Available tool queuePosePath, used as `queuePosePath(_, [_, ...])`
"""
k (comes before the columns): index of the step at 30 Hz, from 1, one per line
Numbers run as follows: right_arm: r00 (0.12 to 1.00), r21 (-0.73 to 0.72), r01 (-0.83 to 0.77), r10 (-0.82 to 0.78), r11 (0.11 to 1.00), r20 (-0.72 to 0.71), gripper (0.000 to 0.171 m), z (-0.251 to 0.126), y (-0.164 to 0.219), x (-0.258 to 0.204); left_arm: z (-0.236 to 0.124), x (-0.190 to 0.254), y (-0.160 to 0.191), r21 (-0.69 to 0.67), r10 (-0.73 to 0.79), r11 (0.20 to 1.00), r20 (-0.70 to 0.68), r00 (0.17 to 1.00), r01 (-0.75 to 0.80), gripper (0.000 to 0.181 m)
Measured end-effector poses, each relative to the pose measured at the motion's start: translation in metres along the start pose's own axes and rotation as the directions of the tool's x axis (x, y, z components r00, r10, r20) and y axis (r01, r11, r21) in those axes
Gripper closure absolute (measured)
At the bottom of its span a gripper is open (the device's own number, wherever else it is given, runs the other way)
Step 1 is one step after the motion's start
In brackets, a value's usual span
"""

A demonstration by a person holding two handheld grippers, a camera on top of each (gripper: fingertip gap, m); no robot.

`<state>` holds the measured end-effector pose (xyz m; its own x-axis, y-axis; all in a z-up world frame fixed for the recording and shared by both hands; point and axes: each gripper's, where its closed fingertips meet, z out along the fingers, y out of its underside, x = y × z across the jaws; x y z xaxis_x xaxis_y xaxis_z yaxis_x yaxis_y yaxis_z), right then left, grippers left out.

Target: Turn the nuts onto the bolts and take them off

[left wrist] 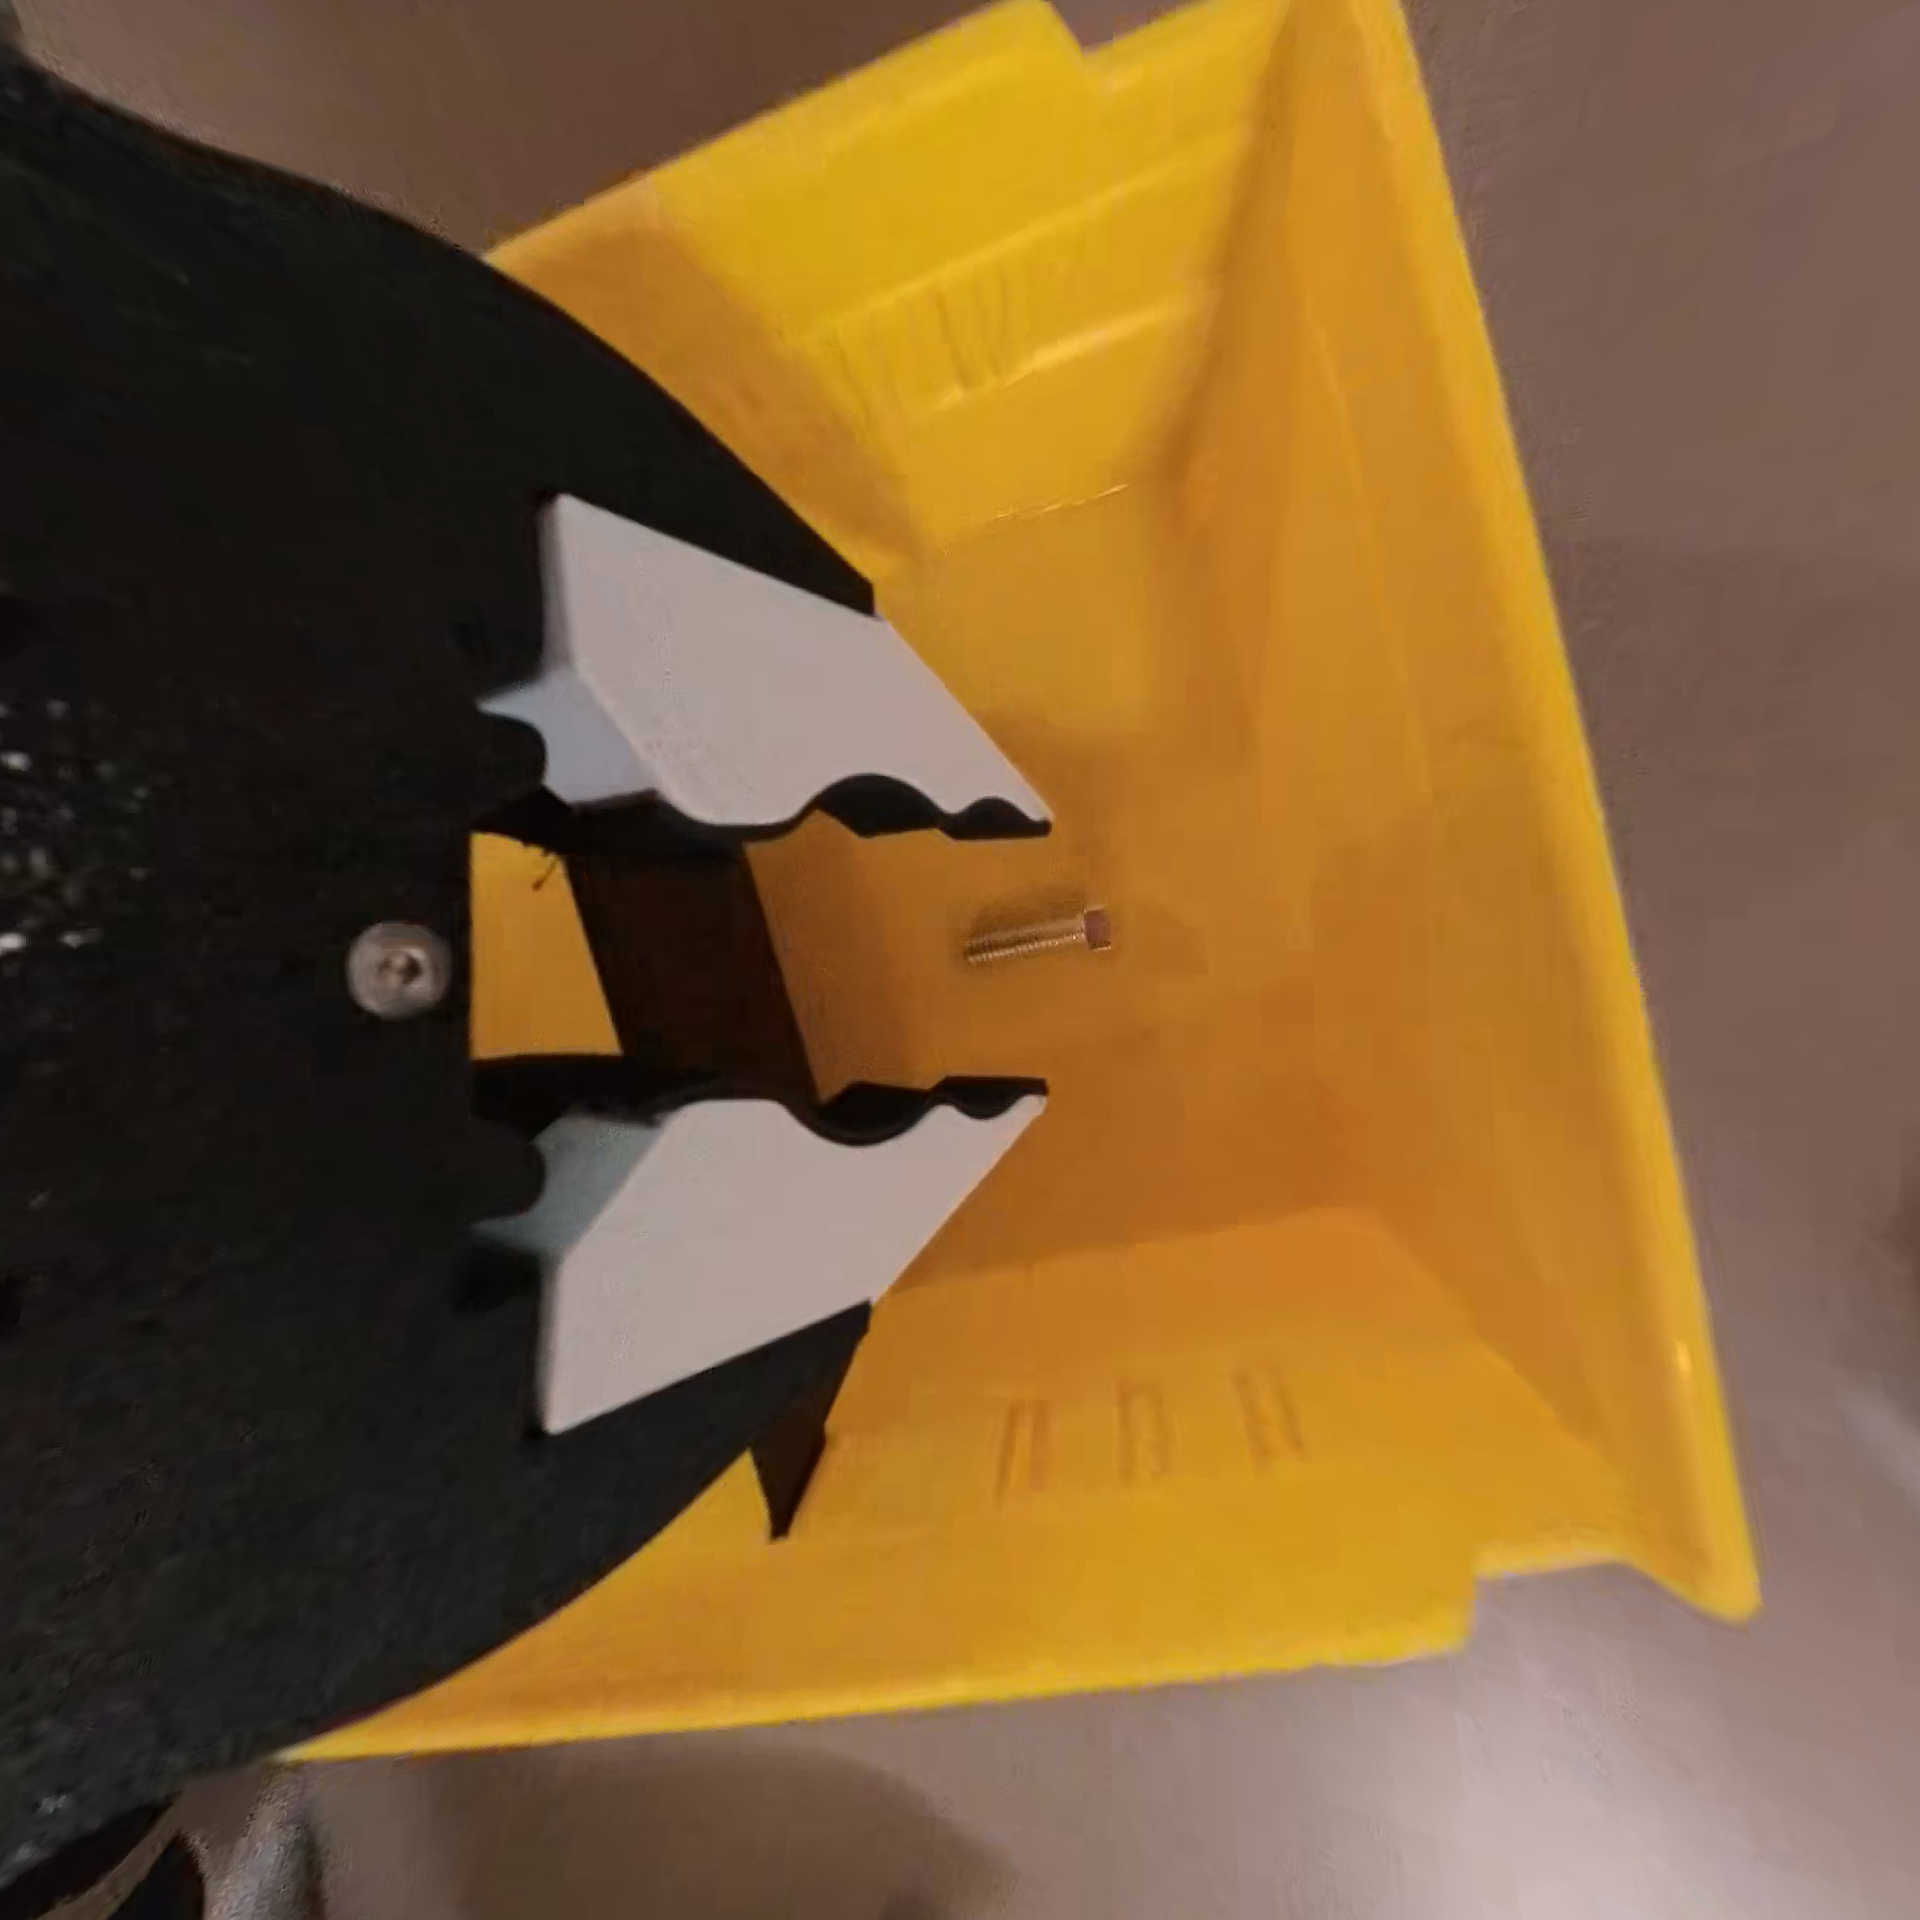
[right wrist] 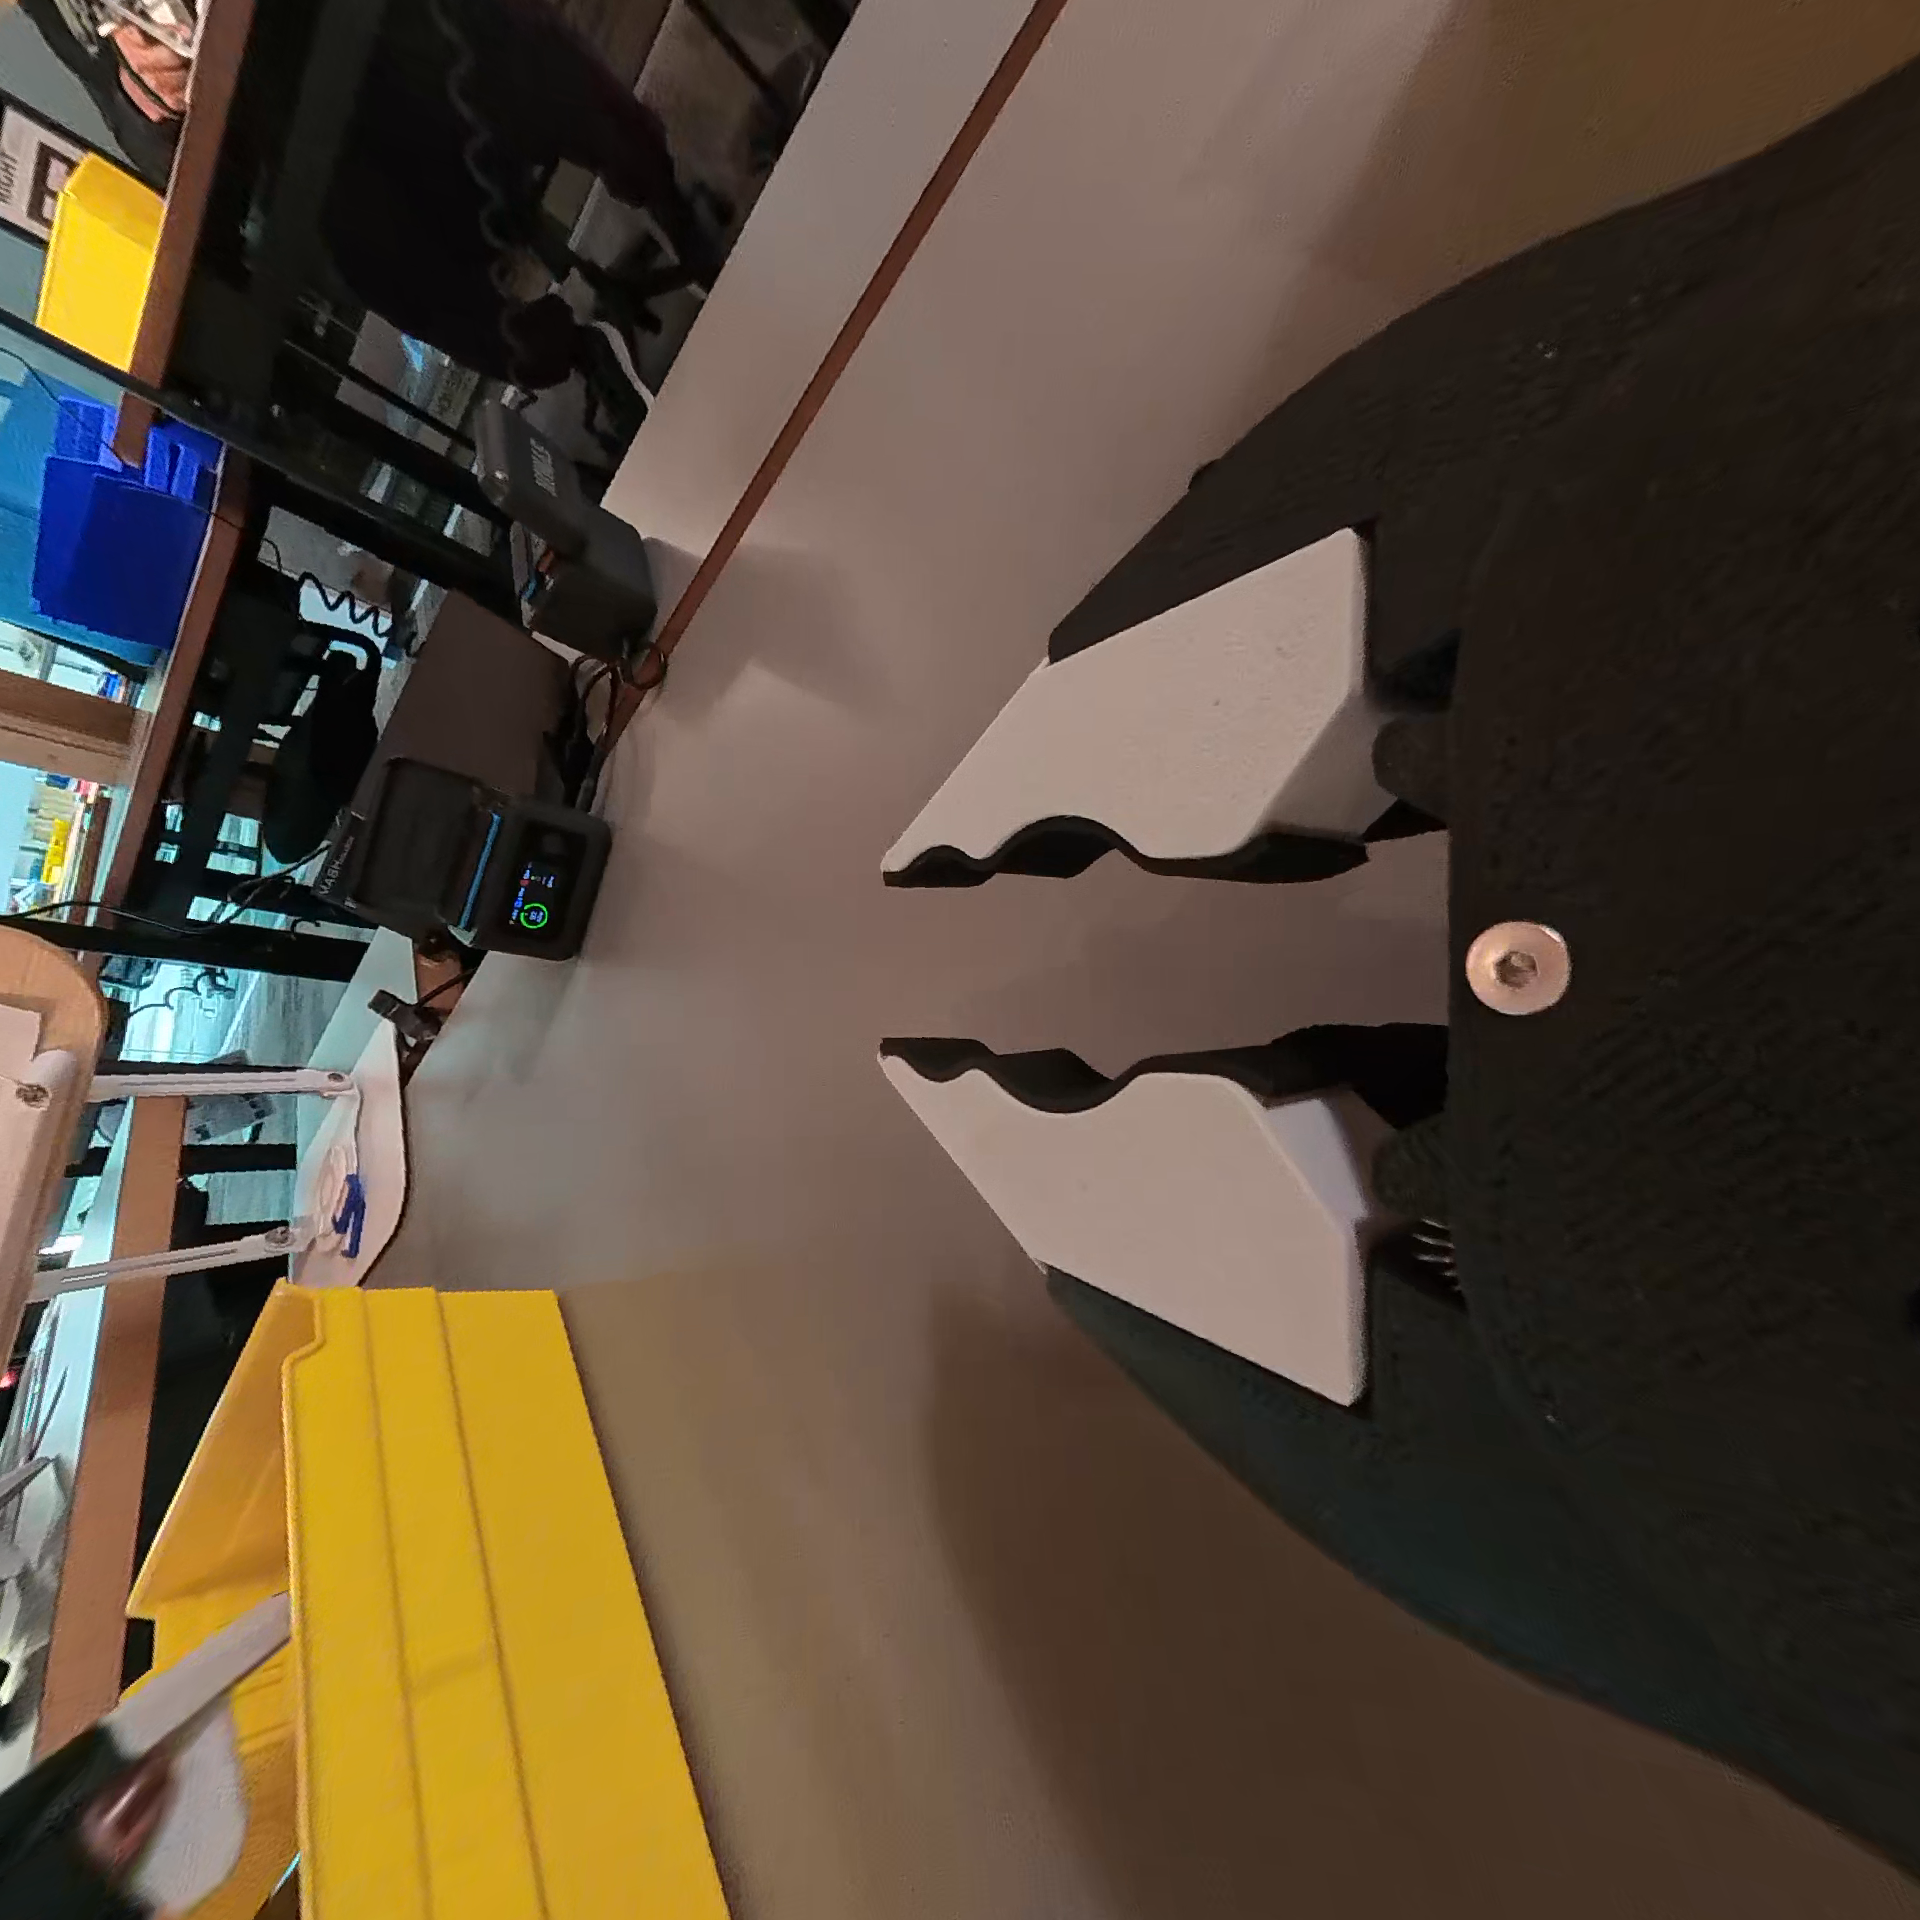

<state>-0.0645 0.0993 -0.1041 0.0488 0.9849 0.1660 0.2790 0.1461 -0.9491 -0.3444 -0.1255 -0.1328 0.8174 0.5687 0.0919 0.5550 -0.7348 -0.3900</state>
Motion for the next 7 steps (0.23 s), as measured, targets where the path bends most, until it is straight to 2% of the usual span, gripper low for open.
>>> queuePosePath(1, [1.000, -0.001, -0.001, 0.001, 1.000, 0.000, 0.143, 0.000, 0.000, 0.001, 0.010, -0.003, 0.005, -0.073, -0.007, 0.997, 0.005, 1.000, 0.007, 0.135])
queuePosePath(4, [1.000, -0.001, -0.007, 0.007, 1.000, -0.003, 0.144, 0.000, 0.001, 0.003, 0.029, -0.009, 0.014, -0.198, -0.008, 0.980, 0.033, 0.999, 0.014, 0.141])
queuePosePath(7, [1.000, -0.002, -0.019, 0.019, 1.000, 0.001, 0.144, 0.000, 0.002, 0.004, 0.043, -0.007, 0.020, -0.221, -0.040, 0.974, 0.033, 0.999, 0.046, 0.156])
